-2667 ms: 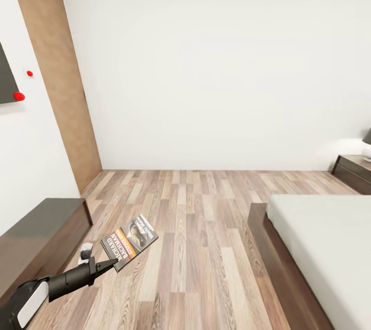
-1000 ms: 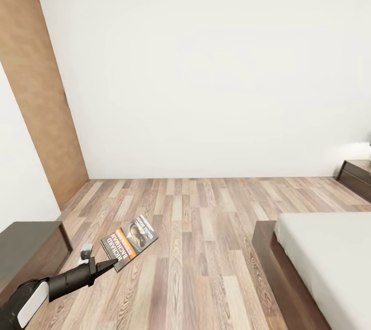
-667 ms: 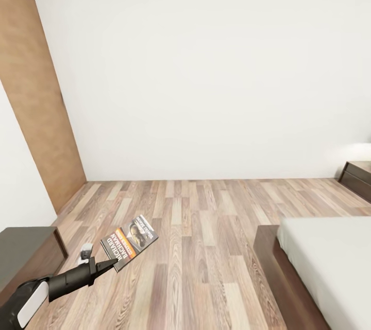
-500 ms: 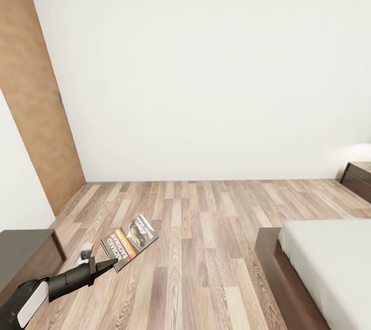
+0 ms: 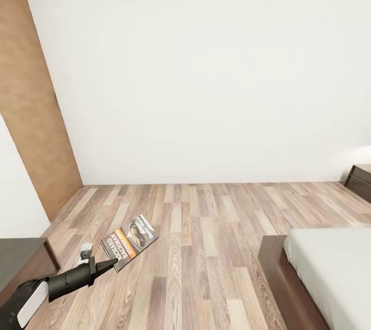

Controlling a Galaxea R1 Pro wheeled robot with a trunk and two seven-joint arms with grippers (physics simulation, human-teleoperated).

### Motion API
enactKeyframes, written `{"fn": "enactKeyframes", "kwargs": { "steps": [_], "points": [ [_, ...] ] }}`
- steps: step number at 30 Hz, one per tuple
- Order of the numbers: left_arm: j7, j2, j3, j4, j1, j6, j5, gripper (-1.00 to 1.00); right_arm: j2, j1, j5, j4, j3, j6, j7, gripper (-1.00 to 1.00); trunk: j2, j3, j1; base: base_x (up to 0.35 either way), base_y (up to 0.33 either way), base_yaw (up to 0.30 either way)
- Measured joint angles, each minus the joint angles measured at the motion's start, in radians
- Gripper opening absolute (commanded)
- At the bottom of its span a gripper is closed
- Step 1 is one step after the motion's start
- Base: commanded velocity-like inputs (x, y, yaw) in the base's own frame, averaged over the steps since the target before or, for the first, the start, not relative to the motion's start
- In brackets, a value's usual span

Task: In the bedroom, move the book from the bed onto either nightstand, and place the two sandals side by side next to the bed.

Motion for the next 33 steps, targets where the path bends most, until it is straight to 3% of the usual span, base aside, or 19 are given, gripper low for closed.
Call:
{"fn": "enactKeyframes", "kwargs": {
  "steps": [33],
  "points": [
    [0.002,0.000,0.000,0.000,0.000,0.000,0.000,-1.00,0.000,0.000,0.000,0.000,0.001,0.000,0.000,1.00,0.000,0.000,0.000,0.195,0.000,0.000]
  ]
}}
